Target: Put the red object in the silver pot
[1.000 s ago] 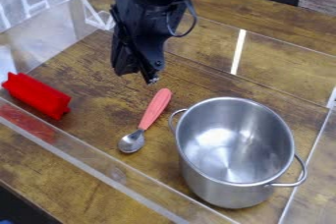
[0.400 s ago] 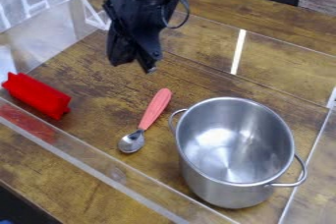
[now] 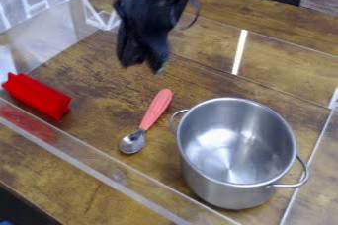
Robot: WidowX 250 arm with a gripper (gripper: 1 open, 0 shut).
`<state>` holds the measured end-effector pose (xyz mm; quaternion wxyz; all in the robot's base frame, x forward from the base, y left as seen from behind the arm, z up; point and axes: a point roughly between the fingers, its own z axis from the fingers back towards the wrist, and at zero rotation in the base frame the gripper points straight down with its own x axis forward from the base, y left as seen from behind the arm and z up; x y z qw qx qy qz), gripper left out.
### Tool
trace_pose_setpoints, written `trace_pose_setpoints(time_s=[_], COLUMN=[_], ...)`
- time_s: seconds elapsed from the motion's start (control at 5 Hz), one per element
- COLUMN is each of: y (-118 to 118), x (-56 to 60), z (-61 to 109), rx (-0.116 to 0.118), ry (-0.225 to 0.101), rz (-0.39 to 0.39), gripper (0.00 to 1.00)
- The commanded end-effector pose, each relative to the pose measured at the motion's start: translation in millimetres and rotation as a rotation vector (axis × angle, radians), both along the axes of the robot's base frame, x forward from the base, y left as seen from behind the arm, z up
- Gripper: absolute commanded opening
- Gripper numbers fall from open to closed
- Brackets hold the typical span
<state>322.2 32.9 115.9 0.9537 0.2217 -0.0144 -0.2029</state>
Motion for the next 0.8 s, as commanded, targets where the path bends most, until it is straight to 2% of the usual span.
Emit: trace_pose_setpoints(time_s=[0.0,0.2,0.4,0.6], y=[37.1,81.8,105.7,117.6], x=[-18.3,-34.4,-55.6,-64.5], z=[10.9,-6.4,-9.6,-12.8], rx=[-0.007,-0.023,-0.007,-0.018], ry=[-0.090,-0.110,-0.128,-0.138], rz=[-0.150,-0.366,-0.540,-0.668], gripper=[1.00,1.00,1.00,1.00])
